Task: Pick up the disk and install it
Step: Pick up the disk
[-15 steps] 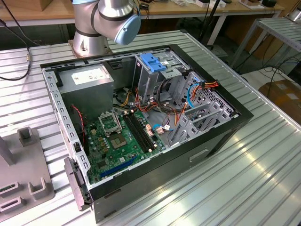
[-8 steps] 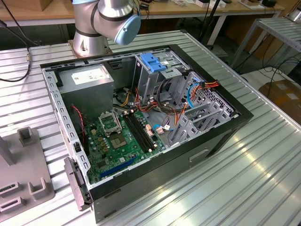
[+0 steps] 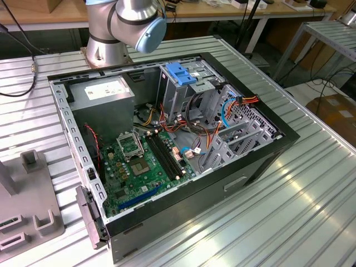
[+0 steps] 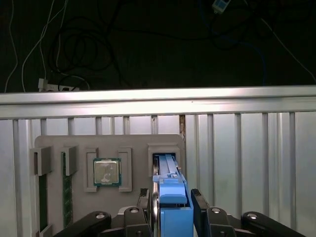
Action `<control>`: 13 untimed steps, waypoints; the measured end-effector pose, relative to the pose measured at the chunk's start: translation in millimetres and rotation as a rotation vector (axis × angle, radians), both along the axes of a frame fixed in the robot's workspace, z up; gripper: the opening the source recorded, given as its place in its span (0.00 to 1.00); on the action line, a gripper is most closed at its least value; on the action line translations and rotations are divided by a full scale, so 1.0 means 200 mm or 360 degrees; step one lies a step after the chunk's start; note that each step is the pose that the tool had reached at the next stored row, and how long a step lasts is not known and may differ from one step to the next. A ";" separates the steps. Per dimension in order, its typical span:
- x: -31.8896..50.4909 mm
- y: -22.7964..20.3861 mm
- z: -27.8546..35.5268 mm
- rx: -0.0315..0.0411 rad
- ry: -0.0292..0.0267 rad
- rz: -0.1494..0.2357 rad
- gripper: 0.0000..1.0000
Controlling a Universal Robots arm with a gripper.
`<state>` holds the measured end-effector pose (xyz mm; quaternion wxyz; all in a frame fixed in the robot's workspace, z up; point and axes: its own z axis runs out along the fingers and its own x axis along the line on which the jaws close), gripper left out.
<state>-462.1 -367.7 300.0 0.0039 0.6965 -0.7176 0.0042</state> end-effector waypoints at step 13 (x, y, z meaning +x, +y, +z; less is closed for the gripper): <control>0.000 0.000 -0.026 -0.0002 0.00001 0.0000 0.45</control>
